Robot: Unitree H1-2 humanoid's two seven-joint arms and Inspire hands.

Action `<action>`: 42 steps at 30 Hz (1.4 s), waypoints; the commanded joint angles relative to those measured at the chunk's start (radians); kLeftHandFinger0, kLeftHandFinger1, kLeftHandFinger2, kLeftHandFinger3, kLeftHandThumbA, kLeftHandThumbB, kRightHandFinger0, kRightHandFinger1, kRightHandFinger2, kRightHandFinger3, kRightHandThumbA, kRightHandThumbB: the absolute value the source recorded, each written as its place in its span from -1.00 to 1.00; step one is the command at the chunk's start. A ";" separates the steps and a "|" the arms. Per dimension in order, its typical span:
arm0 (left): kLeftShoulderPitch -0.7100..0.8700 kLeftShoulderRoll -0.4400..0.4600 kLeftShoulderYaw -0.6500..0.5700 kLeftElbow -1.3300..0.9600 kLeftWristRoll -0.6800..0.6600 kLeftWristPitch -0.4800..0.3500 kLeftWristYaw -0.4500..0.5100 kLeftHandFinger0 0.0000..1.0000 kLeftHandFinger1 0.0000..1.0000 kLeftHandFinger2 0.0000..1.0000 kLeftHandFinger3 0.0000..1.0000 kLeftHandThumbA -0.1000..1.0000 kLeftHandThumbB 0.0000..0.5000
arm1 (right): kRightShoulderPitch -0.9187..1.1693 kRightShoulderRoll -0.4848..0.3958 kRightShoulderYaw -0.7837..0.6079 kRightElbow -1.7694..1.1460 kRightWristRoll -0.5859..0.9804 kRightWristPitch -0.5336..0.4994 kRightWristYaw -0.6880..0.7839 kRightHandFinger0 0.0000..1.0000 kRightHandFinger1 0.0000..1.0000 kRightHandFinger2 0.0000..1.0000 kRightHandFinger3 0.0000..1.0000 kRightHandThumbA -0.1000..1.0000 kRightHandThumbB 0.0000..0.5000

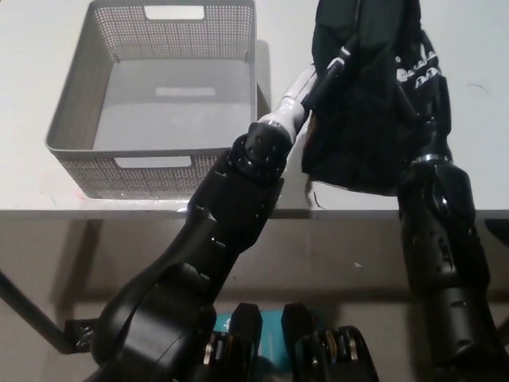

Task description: Use both hands to pick up a lunch bag on the right hand side and place it into a container on the left hand side

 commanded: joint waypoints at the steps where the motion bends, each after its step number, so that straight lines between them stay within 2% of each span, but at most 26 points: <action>1: -0.104 -0.084 -0.016 -0.072 -0.017 0.008 -0.090 1.00 1.00 1.00 1.00 1.00 0.15 | -0.067 0.028 0.018 -0.115 -0.013 0.053 -0.018 1.00 1.00 1.00 1.00 1.00 -0.81; 3: -0.112 -0.090 -0.013 -0.089 -0.020 0.018 -0.092 1.00 1.00 1.00 1.00 1.00 0.15 | -0.068 0.022 0.018 -0.152 -0.017 0.085 -0.038 1.00 1.00 1.00 1.00 1.00 -0.83; 4: -0.116 -0.093 -0.011 -0.096 -0.021 0.026 -0.091 1.00 1.00 1.00 1.00 1.00 0.14 | -0.067 0.021 0.019 -0.167 -0.019 0.076 -0.037 1.00 1.00 1.00 1.00 1.00 -0.92; 7: -0.122 -0.096 -0.017 -0.137 -0.012 0.044 -0.092 1.00 1.00 1.00 1.00 1.00 0.14 | -0.066 0.012 0.025 -0.213 -0.027 0.083 -0.041 1.00 1.00 1.00 1.00 1.00 -0.92; 10: -0.127 -0.092 -0.023 -0.162 -0.007 0.046 -0.099 1.00 1.00 1.00 1.00 1.00 0.29 | -0.073 0.008 0.020 -0.232 -0.014 0.086 -0.036 1.00 1.00 1.00 1.00 1.00 -0.97; 14: -0.148 -0.084 -0.018 -0.195 -0.006 0.078 -0.092 1.00 1.00 1.00 1.00 1.00 0.38 | -0.099 0.003 0.026 -0.269 -0.026 0.147 -0.067 1.00 1.00 1.00 1.00 1.00 -0.79; 19: -0.162 -0.066 -0.012 -0.236 -0.006 0.072 -0.090 1.00 1.00 1.00 1.00 1.00 0.44 | -0.139 0.002 0.039 -0.298 -0.050 0.199 -0.097 1.00 1.00 1.00 1.00 1.00 -0.81; 23: -0.166 -0.042 -0.001 -0.298 -0.021 0.111 -0.101 1.00 1.00 1.00 1.00 1.00 0.43 | -0.179 0.002 0.054 -0.297 -0.074 0.226 -0.110 1.00 1.00 1.00 1.00 1.00 -0.77; 25: -0.175 -0.034 0.008 -0.320 -0.026 0.136 -0.098 1.00 1.00 1.00 1.00 1.00 0.44 | -0.206 -0.001 0.059 -0.275 -0.080 0.211 -0.101 1.00 1.00 1.00 1.00 1.00 -0.81; 31: -0.177 0.001 0.049 -0.384 -0.056 0.155 -0.099 1.00 1.00 1.00 1.00 1.00 0.24 | -0.276 0.006 0.076 -0.221 -0.079 0.207 -0.073 1.00 1.00 1.00 1.00 1.00 -0.81; 35: -0.165 0.029 0.074 -0.456 -0.056 0.192 -0.086 1.00 1.00 1.00 1.00 1.00 0.28 | -0.333 0.016 0.099 -0.171 -0.098 0.193 -0.071 1.00 1.00 1.00 1.00 1.00 -0.78; 36: -0.161 0.051 0.086 -0.495 -0.058 0.205 -0.081 1.00 1.00 1.00 1.00 1.00 0.36 | -0.372 0.031 0.105 -0.137 -0.089 0.183 -0.057 1.00 1.00 1.00 1.00 1.00 -0.74; 39: -0.150 0.085 0.093 -0.543 -0.038 0.211 -0.067 1.00 1.00 1.00 1.00 1.00 0.34 | -0.415 0.056 0.119 -0.113 -0.113 0.202 -0.086 1.00 1.00 1.00 1.00 1.00 -0.69; 40: -0.149 0.085 0.094 -0.546 -0.037 0.215 -0.067 1.00 1.00 1.00 1.00 1.00 0.43 | -0.417 0.056 0.119 -0.110 -0.114 0.200 -0.085 1.00 1.00 1.00 1.00 1.00 -0.60; 41: -0.145 0.094 0.110 -0.567 -0.054 0.216 -0.071 1.00 1.00 1.00 1.00 1.00 0.26 | -0.435 0.060 0.129 -0.092 -0.117 0.189 -0.069 1.00 1.00 1.00 1.00 1.00 -0.73; 42: -0.127 0.121 0.132 -0.625 -0.071 0.227 -0.077 1.00 1.00 1.00 1.00 1.00 0.24 | -0.468 0.071 0.156 -0.062 -0.119 0.177 -0.024 1.00 1.00 1.00 1.00 1.00 -0.75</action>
